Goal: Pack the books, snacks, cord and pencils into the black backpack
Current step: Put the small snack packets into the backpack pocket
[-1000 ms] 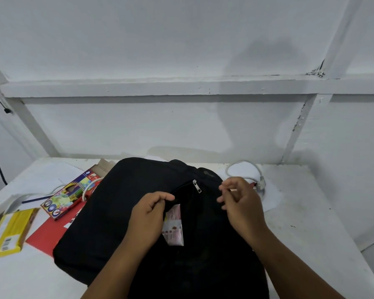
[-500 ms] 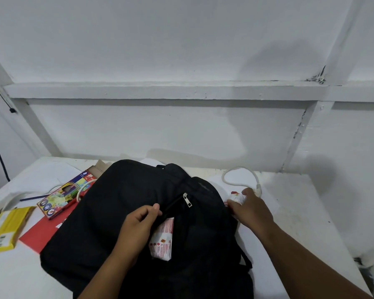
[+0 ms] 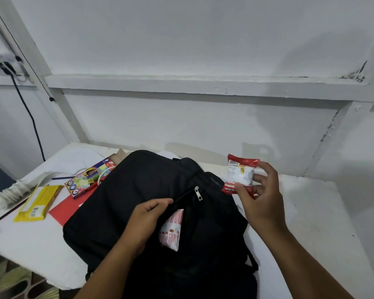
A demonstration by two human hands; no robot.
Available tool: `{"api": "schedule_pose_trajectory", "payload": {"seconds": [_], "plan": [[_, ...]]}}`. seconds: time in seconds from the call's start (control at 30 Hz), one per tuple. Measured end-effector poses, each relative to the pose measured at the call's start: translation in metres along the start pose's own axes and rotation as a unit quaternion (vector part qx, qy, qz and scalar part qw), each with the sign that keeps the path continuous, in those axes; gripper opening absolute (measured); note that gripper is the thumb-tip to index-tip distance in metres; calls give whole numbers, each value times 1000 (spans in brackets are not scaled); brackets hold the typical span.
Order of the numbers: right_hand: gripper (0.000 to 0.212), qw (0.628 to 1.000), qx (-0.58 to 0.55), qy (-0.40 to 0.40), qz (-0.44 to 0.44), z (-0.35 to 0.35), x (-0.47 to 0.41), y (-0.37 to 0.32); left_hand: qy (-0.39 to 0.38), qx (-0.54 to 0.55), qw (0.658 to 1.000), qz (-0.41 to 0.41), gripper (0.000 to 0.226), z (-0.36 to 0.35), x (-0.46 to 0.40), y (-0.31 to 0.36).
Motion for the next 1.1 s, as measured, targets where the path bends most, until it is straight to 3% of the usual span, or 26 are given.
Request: {"api": "schedule_pose_trajectory", "payload": {"seconds": [0.17,0.37,0.5,0.6,0.7,0.8,0.87,1.0,1.1], "plan": [[63,993,-57,-100,-20,-20,24,-18,-2,67,998,-22,26,2,11,9],[60,971,-3,-238,-22,-45,49,-13,-13,106,994,-32,26,7,15,15],[51,943,50,-321,-70,-60,58,-13,-22,123,991,-44,27,8,19,22],[39,943,63,-319,-79,-74,56,-14,-30,121,991,-49,27,10,19,23],[29,954,-21,-280,-108,-88,51,-16,-35,116,991,-55,27,13,18,25],[33,947,-77,-287,-118,-100,50,-17,-50,110,991,-52,27,18,18,29],[36,951,-35,-288,-102,-105,52,-15,-56,107,991,-53,27,21,17,31],[26,966,144,-212,-39,-109,51,-13,-69,99,991,-56,26,24,15,33],[17,964,118,-227,-78,-116,51,-17,-81,99,990,-53,26,24,12,31]]}}
Point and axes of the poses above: each hand's wrist, its own x-axis away from the middle knuckle, its own z-axis out of the back of the hand, y = z × x, the point moved 2 cm from there along -x, towards the middle knuckle, and after that the axes turned 9 degrees about -y, right-handed, at the moved point
